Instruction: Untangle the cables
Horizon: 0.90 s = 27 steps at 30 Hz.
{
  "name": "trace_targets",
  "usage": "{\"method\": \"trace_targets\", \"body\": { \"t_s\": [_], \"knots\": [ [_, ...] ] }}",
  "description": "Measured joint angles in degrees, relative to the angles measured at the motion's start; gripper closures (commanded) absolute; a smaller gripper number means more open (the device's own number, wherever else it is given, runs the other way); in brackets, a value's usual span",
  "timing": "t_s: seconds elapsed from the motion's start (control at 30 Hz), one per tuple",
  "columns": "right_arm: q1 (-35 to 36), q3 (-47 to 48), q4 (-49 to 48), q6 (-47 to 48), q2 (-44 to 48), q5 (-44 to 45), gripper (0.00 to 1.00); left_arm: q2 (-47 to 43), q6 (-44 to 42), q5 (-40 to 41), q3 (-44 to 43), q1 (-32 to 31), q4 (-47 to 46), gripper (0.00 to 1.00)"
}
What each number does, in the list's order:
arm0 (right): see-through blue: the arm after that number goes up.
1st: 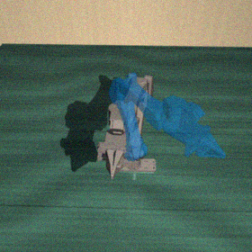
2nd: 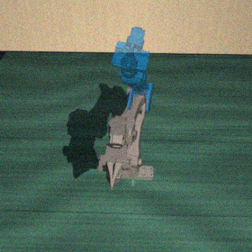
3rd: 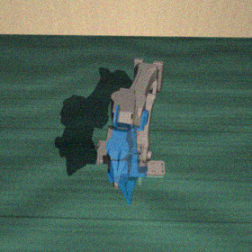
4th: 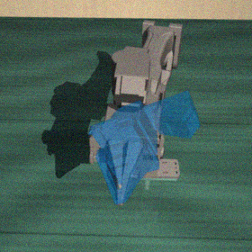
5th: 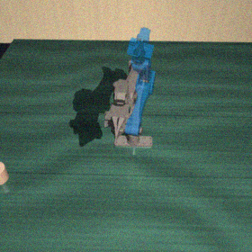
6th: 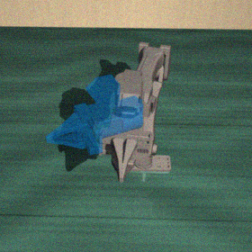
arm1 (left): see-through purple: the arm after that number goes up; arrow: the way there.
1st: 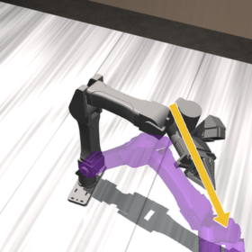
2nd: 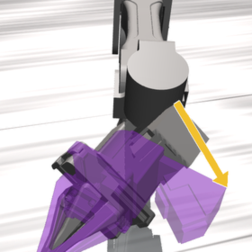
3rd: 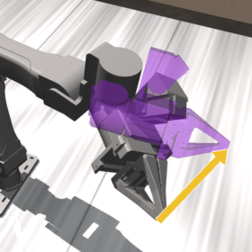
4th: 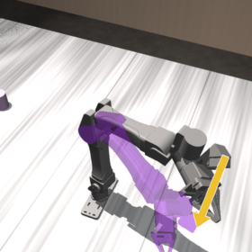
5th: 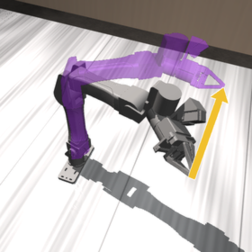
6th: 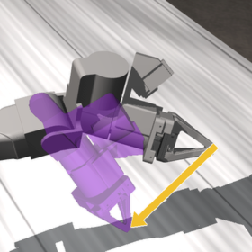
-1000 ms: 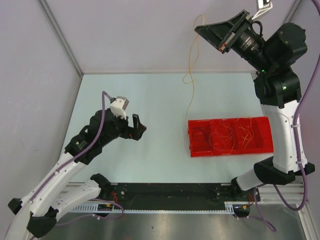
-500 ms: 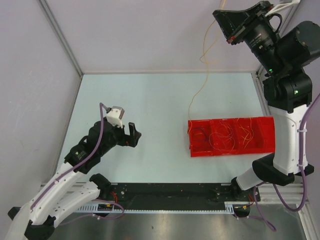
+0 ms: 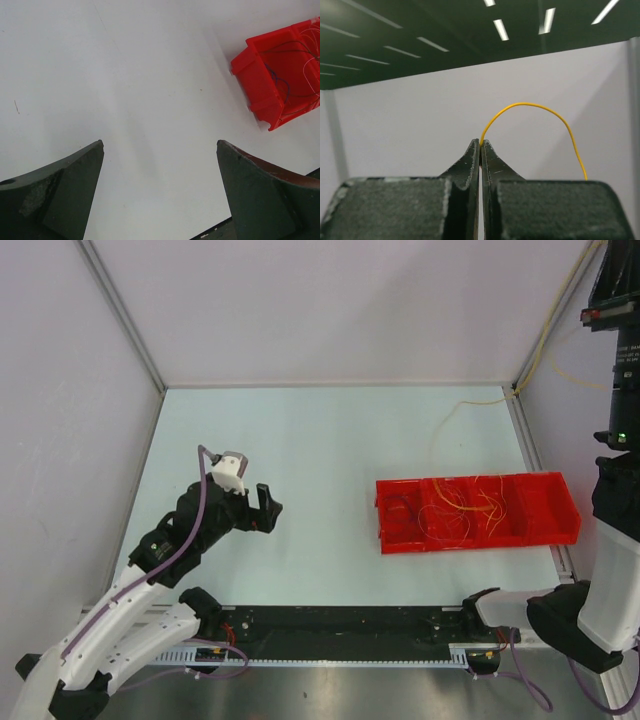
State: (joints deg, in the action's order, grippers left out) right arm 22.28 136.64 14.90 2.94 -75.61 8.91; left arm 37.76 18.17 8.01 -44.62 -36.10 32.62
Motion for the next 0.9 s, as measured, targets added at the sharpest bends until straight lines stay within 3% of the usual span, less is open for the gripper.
{"method": "trace_targets", "body": {
  "t_s": [0.3, 0.43, 0.63, 0.9],
  "knots": [
    [-0.7, -3.7, -6.1, 20.8, -2.8, 18.5, 1.0, 1.3, 0.0, -0.2, 0.0, 0.0, -0.4, 0.0],
    [-6.1, -7.5, -7.4, 25.5, -4.5, 22.9, 1.0, 1.6, 0.0, -0.5, 0.1, 0.0, -0.4, 0.0],
    [-23.0, -14.3, -4.8, 19.1, -3.9, 20.9, 1.0, 2.8, 0.0, -0.7, 0.1, -0.2, -0.4, 0.0],
    [-45.2, -22.1, -1.1, 2.3, -0.7, 5.9, 1.0, 3.9, 0.0, -0.5, 0.1, -0.9, -0.4, 0.0]
  ]
}}
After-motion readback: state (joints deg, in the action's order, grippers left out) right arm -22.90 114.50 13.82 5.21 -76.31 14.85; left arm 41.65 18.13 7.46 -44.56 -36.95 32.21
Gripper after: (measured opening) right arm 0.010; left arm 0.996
